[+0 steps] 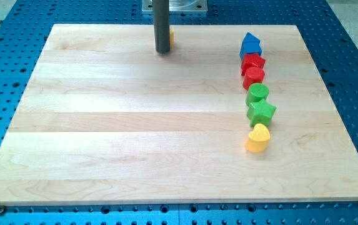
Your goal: Move the triangle to the left of the cube
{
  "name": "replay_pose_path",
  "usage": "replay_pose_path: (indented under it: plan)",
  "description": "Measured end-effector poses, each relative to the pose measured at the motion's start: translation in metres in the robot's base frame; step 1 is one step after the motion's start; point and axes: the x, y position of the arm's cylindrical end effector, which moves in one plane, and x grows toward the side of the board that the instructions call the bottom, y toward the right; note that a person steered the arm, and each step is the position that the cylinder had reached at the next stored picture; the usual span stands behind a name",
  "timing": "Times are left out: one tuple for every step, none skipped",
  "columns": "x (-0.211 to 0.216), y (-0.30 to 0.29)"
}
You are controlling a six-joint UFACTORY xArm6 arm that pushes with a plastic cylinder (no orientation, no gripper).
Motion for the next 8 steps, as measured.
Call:
replay_pose_path:
  plan:
    - [-0.017, 0.02]
    - [-0.024, 0.026]
    - [-0.027, 0.069]
    - [-0.028, 0.135]
    - [-0.032, 0.193]
    - [-0.027, 0.208]
    - [-0.008, 0.196]
    - [0.02, 0.153]
